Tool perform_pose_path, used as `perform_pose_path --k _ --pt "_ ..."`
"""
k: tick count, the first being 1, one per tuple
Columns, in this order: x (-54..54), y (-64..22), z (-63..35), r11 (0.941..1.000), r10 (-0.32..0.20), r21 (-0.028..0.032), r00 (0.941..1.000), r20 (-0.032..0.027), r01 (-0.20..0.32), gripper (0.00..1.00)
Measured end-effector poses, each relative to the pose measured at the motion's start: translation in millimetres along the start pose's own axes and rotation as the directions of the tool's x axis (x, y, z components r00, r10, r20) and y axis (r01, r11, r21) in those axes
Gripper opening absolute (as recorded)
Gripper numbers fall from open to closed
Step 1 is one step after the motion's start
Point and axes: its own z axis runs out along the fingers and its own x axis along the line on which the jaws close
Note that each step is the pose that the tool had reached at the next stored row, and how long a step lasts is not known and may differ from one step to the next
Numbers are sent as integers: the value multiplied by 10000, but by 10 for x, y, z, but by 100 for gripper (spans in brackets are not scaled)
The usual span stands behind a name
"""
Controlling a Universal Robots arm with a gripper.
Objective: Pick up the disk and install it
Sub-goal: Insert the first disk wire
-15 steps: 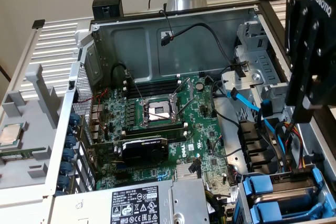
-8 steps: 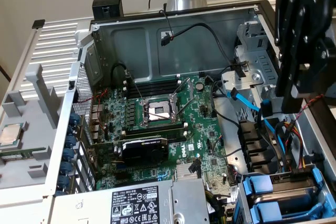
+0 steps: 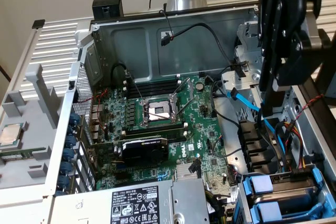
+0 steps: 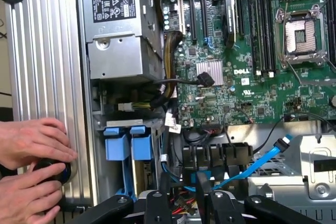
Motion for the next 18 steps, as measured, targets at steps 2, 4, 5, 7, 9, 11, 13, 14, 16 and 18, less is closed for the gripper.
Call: perform_pose_path --k 2,4,5,7,9,11,13,14,16,18 --pt "-42 29 -4 10000 -6 9 10000 -73 6 33" --pt "-95 53 0 10000 -11 21 9999 -149 11 33" --pt "-125 62 4 10000 -12 26 9998 -197 12 33" --pt "-192 76 19 10000 -15 30 9997 -244 15 33" --pt "-255 92 35 10000 -23 35 9996 -292 24 33" --pt "-272 104 36 10000 -34 50 9985 -538 36 33" --pt "-272 112 38 10000 -61 65 9965 -839 67 33" --pt "-272 114 41 9999 -80 74 9955 -941 88 33" --pt "-277 115 69 9999 -131 82 9951 -978 139 33" --pt "-287 119 103 9998 -178 87 9950 -985 188 33"
